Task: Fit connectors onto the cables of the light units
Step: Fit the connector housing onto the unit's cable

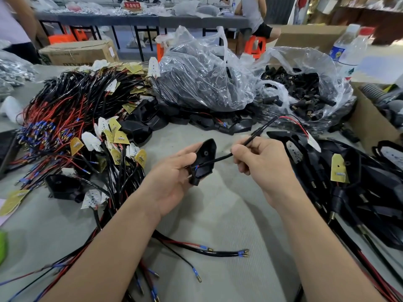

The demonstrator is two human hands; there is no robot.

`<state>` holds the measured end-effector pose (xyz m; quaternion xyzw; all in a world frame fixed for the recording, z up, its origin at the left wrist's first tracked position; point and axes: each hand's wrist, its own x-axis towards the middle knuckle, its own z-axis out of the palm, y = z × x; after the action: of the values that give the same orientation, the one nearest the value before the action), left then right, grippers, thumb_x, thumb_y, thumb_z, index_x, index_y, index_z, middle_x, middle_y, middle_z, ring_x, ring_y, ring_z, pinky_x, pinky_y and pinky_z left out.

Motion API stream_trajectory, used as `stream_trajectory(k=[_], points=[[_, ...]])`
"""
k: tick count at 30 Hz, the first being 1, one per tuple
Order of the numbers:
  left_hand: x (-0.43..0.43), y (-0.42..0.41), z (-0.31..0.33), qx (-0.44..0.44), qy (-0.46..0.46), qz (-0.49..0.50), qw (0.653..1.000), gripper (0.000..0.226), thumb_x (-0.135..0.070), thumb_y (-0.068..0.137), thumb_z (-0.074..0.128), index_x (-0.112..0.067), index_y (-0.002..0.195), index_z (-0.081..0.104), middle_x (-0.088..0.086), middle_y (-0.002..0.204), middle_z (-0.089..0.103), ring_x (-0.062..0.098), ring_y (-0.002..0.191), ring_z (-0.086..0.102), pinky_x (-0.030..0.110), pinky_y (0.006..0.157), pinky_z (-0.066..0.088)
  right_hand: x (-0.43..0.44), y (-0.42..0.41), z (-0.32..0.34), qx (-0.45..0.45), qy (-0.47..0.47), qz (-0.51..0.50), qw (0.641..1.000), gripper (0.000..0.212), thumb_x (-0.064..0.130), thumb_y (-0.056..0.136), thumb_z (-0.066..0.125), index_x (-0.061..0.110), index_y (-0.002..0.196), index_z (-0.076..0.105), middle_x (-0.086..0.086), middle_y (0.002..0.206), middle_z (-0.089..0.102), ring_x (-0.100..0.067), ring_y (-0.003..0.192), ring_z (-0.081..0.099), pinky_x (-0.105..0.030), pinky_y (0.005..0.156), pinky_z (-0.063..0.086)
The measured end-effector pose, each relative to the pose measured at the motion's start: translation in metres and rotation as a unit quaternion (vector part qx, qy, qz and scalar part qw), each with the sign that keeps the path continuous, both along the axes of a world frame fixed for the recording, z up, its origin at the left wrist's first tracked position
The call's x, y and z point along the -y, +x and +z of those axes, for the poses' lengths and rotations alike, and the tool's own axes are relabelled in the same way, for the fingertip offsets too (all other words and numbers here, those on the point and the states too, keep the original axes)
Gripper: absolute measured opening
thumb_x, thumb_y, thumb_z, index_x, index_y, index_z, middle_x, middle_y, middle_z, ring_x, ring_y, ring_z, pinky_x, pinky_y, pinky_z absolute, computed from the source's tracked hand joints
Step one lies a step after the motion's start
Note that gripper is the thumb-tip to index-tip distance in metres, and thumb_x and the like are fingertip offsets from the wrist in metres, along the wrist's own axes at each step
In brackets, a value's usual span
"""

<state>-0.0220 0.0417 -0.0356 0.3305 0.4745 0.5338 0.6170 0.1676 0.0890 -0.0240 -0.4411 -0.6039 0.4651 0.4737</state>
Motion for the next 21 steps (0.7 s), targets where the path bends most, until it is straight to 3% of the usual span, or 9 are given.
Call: stream_trajectory(k=[2, 4, 7, 10, 15, 18, 21], points=[[0.001, 0.001, 0.002, -0.009, 0.002, 0.017, 1.000, 0.039, -0.008, 0.104, 0.043, -0.015, 0.137, 0.063, 0.009, 0.129, 0.071, 0.019, 0.097, 0.070, 0.041, 0.107, 0.046, 0.000, 0.001, 0.001, 0.004, 0.015, 0.012, 1.000, 0.017, 0.003, 0.090, 0.067, 0.014, 0.078, 0.070, 0.001, 0.059, 0.063, -0.011, 0.051, 0.054, -0.017, 0.049, 0.041], [0.002, 0.003, 0.003, -0.006, 0.005, 0.039, 0.999, 0.036, -0.008, 0.103, 0.046, -0.015, 0.134, 0.065, 0.010, 0.126, 0.072, 0.023, 0.105, 0.067, 0.044, 0.110, 0.043, 0.000, 0.002, 0.002, 0.010, 0.029, 0.021, 0.999, 0.017, 0.001, 0.090, 0.066, 0.012, 0.078, 0.070, 0.001, 0.059, 0.064, -0.012, 0.051, 0.056, -0.017, 0.049, 0.042], [0.003, 0.003, 0.004, -0.007, 0.013, 0.062, 0.998, 0.033, -0.009, 0.102, 0.050, -0.018, 0.129, 0.068, 0.008, 0.122, 0.074, 0.024, 0.106, 0.066, 0.036, 0.093, 0.046, 0.000, 0.002, 0.001, 0.018, 0.033, 0.040, 0.999, 0.018, -0.001, 0.090, 0.065, 0.010, 0.077, 0.070, -0.001, 0.060, 0.064, -0.013, 0.052, 0.058, -0.018, 0.049, 0.042], [0.002, 0.003, 0.002, -0.020, 0.041, 0.055, 0.997, 0.032, -0.007, 0.100, 0.053, -0.017, 0.127, 0.069, 0.004, 0.112, 0.077, 0.012, 0.084, 0.069, 0.019, 0.064, 0.049, 0.000, 0.003, 0.001, 0.031, 0.033, 0.055, 0.997, 0.022, -0.001, 0.090, 0.064, 0.013, 0.075, 0.070, -0.003, 0.061, 0.064, -0.015, 0.054, 0.059, -0.020, 0.049, 0.043], [0.002, 0.004, -0.006, -0.033, 0.074, 0.004, 0.997, 0.041, -0.009, 0.081, 0.073, -0.017, 0.121, 0.070, 0.004, 0.124, 0.074, 0.022, 0.101, 0.070, 0.033, 0.079, 0.050, 0.001, -0.001, -0.001, 0.007, 0.025, 0.052, 0.998, 0.015, 0.004, 0.091, 0.067, 0.012, 0.079, 0.070, -0.003, 0.057, 0.063, -0.014, 0.047, 0.052, -0.022, 0.046, 0.040], [0.002, 0.002, -0.009, -0.020, 0.081, -0.006, 0.997, 0.044, -0.014, 0.077, 0.071, -0.016, 0.121, 0.069, 0.005, 0.122, 0.074, 0.022, 0.103, 0.073, 0.034, 0.086, 0.057, 0.007, -0.007, -0.002, 0.078, 0.038, 0.066, 0.994, 0.011, 0.015, 0.085, 0.077, 0.021, 0.075, 0.077, 0.004, 0.048, 0.046, -0.009, 0.046, 0.034, -0.024, 0.047, 0.029], [0.002, 0.002, -0.007, -0.006, 0.094, -0.010, 0.996, 0.042, -0.014, 0.079, 0.071, -0.013, 0.121, 0.069, 0.010, 0.120, 0.075, 0.022, 0.101, 0.074, 0.026, 0.073, 0.059, 0.013, -0.014, -0.003, 0.117, 0.042, 0.078, 0.989, 0.015, 0.018, 0.079, 0.083, 0.032, 0.077, 0.080, 0.010, 0.049, 0.036, -0.008, 0.050, 0.029, -0.026, 0.048, 0.026]])
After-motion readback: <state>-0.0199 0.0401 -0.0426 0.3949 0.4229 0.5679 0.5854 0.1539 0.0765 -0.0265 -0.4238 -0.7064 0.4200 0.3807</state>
